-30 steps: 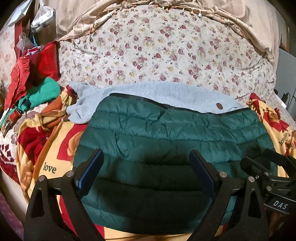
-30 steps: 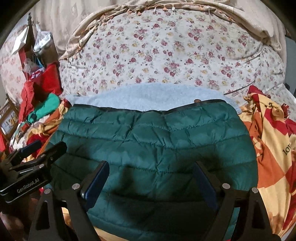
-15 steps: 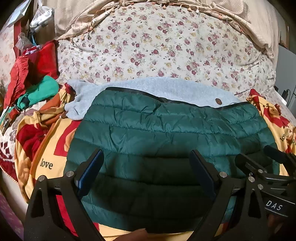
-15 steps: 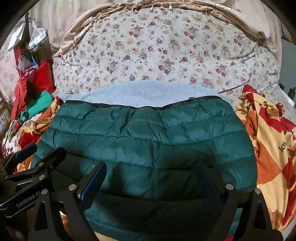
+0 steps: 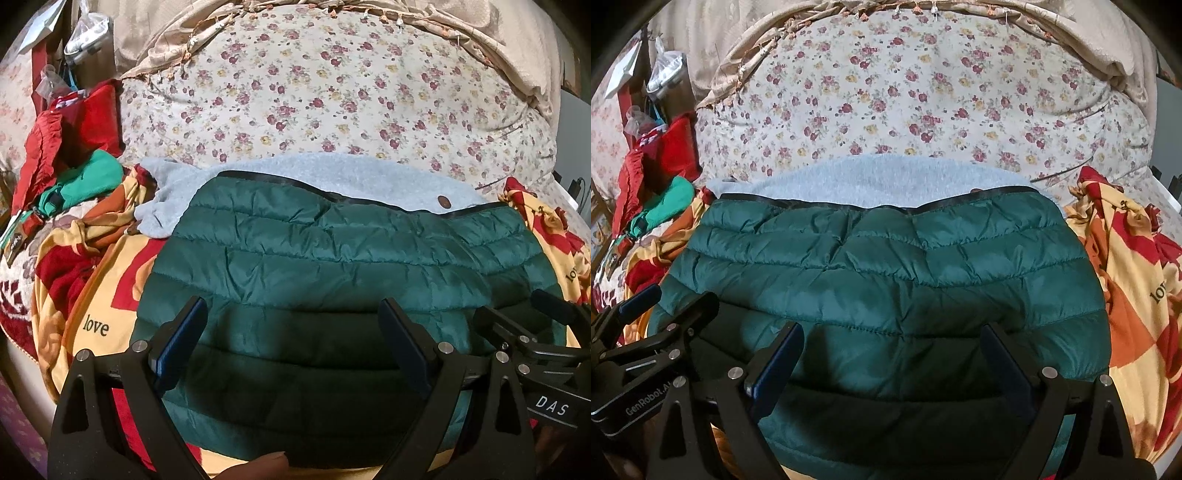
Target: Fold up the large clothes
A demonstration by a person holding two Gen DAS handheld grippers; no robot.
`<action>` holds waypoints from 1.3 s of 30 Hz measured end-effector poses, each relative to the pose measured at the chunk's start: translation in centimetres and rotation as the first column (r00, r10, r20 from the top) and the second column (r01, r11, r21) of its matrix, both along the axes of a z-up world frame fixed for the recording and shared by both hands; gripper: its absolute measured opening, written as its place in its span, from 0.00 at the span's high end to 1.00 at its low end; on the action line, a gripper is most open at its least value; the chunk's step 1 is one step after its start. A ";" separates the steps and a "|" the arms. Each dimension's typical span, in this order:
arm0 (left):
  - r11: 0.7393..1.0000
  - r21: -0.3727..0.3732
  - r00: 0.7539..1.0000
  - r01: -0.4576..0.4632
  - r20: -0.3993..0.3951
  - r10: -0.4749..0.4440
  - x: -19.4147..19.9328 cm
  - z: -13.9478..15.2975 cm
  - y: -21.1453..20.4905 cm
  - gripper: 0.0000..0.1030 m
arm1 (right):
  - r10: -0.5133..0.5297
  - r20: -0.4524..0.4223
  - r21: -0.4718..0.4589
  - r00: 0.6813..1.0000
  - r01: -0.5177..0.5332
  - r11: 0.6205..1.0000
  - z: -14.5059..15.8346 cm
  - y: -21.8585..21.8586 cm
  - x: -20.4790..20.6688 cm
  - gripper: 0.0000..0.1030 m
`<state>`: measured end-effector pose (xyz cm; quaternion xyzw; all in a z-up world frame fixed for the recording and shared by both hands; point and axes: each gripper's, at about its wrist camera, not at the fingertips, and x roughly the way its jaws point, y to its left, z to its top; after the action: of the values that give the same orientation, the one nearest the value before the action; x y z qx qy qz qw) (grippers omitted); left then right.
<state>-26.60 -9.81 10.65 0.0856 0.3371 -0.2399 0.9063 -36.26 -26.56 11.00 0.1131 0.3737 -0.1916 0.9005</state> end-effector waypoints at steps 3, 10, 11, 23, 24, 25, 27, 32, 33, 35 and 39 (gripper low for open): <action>1.000 0.002 1.000 -0.008 -0.004 0.008 0.2 -0.2 0.1 0.09 | 0.000 0.000 0.001 1.000 0.000 1.000 0.0 -0.1 0.0 0.08; 1.000 0.005 1.000 -0.017 -0.012 0.017 0.6 -0.6 0.1 0.09 | 0.001 -0.006 0.010 1.000 -0.001 1.000 -0.3 -0.5 0.2 0.08; 1.000 0.006 1.000 -0.018 -0.012 0.018 0.7 -0.6 0.1 0.09 | 0.000 -0.007 0.010 1.000 0.000 1.000 -0.3 -0.5 0.3 0.08; 1.000 0.005 1.000 -0.019 -0.007 0.019 0.9 -0.7 0.3 0.09 | -0.003 -0.016 0.017 1.000 0.003 1.000 -0.8 -0.4 0.5 0.08; 1.000 0.004 1.000 -0.019 -0.006 0.019 0.8 -0.7 0.3 0.09 | -0.003 -0.017 0.016 1.000 0.004 1.000 -0.8 -0.4 0.5 0.08; 1.000 0.005 1.000 -0.020 -0.007 0.020 0.8 -0.7 0.3 0.09 | -0.003 -0.017 0.015 1.000 0.003 1.000 -0.8 -0.4 0.6 0.08; 1.000 0.005 1.000 -0.023 -0.007 0.023 0.9 -0.7 0.4 0.09 | -0.001 -0.017 0.012 1.000 0.001 1.000 -0.8 -0.3 0.7 0.08; 0.999 0.007 0.999 -0.033 -0.002 0.033 1.1 -0.8 0.5 0.09 | -0.001 -0.016 0.013 1.000 0.001 1.000 -0.8 -0.1 1.0 0.08; 0.999 0.007 0.999 -0.035 -0.003 0.035 1.2 -0.8 0.5 0.09 | -0.001 -0.017 0.014 1.000 0.002 1.000 -0.8 -0.1 1.1 0.08; 0.999 0.007 0.999 -0.039 -0.006 0.039 1.4 -0.9 0.5 0.09 | -0.002 -0.018 0.018 1.000 0.002 1.000 -0.8 -0.2 1.3 0.08; 0.999 0.010 0.999 -0.040 -0.006 0.040 1.3 -0.9 0.4 0.09 | -0.009 -0.006 0.023 1.000 0.009 1.000 -0.7 -0.4 1.5 0.08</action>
<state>-25.30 -9.41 9.71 0.0825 0.3427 -0.2203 0.9095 -34.79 -26.93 10.30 0.1248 0.3779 -0.1915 0.8972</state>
